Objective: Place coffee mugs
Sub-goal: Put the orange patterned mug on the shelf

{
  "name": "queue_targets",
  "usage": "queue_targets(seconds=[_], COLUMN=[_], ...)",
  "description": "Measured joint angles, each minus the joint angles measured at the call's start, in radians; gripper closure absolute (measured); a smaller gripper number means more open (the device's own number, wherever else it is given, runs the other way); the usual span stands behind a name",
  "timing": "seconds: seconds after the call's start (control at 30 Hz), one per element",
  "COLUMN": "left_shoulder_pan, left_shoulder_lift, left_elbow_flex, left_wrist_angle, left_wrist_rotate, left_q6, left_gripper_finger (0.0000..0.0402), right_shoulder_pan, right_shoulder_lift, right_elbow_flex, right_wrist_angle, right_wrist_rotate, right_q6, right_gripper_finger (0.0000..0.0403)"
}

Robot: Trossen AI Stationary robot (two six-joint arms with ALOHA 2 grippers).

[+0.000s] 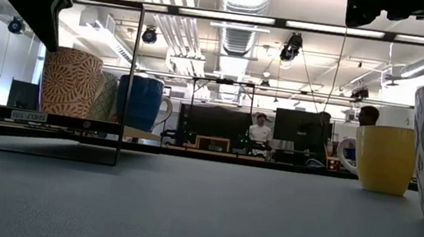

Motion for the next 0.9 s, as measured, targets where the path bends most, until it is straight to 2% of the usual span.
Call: queue_targets(seconds=[0.23, 0.43, 0.6, 0.67, 0.77, 0.9], left_shoulder_pan=[0.0, 0.0, 0.002, 0.003, 0.011, 0.008], left_shoulder_lift=[-0.002, -0.002, 0.004, -0.001, -0.006, -0.008], left_elbow_flex=[0.011, 0.011, 0.073, 0.121, 0.191, 0.232], left_wrist_angle=[-0.009, -0.01, -0.035, -0.048, -0.128, -0.207], left_wrist_rotate=[-0.086, -0.097, -0.114, -0.114, -0.099, -0.012], left_q6=[0.0, -0.02, 0.0, -0.051, -0.251, -0.391], left_gripper_finger=[0.0401, 0.0401, 0.0401, 0.0401, 0.0401, 0.0401], right_shoulder_pan=[0.0, 0.0, 0.0, 0.0, 0.0, 0.0], right_shoulder_lift=[0.0, 0.0, 0.0, 0.0, 0.0, 0.0], right_elbow_flex=[0.0, 0.0, 0.0, 0.0, 0.0, 0.0], right_wrist_angle=[0.0, 0.0, 0.0, 0.0, 0.0, 0.0], right_wrist_rotate=[0.002, 0.002, 0.0, 0.0, 0.0, 0.0], right_q6=[0.002, 0.018, 0.023, 0.025, 0.025, 0.022], right_gripper_finger=[0.0394, 0.0394, 0.0394, 0.0394, 0.0394, 0.0394])
